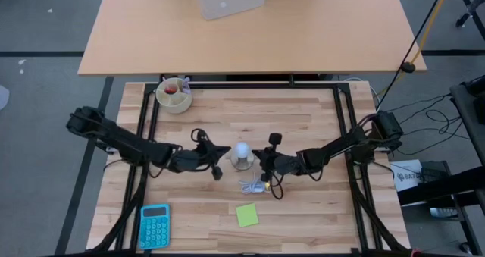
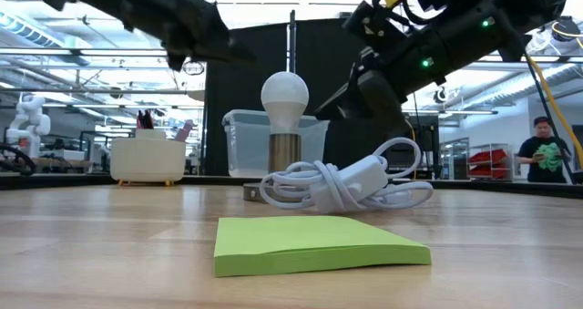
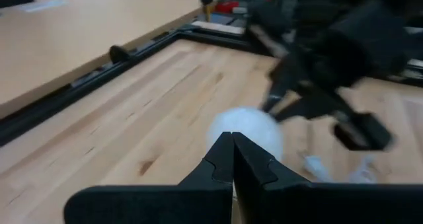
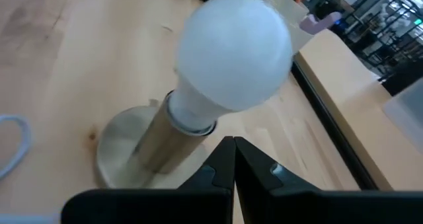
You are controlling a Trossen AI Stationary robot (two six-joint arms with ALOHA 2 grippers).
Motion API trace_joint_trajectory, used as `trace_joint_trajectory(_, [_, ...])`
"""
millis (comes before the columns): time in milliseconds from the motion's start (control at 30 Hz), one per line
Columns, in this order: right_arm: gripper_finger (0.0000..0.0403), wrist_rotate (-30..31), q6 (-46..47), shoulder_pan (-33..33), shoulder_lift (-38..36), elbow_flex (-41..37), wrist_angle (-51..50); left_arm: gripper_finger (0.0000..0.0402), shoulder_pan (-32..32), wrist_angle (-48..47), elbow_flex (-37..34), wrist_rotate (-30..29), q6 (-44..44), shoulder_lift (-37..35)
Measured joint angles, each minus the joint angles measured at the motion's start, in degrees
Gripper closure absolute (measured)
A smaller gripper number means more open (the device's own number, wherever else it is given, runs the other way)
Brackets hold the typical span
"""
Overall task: Screw lightbulb
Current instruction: Insert the lightbulb into the lamp
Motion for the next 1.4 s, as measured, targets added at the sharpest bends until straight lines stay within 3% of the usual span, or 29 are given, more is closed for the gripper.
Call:
trace_joint_trajectory(233, [0.0403, 0.0, -0.3, -2.2, 0.0, 0.0, 2.5, 0.0401, -1.1, -0.5, 0.0, 2.4, -0.3, 1.1])
trace_joint_trajectory(833, [0.0403, 1.2, -4.4, -1.4, 0.0, 0.0, 7.1, 0.0401, 4.9, 4.0, 0.1, 5.9, -1.9, 7.3])
trace_joint_trajectory(1400, [0.0403, -0.7, -4.4, 1.5, 0.0, 0.0, 4.5, 0.0401, 5.8, -0.1, 0.0, 0.6, -3.5, 7.6])
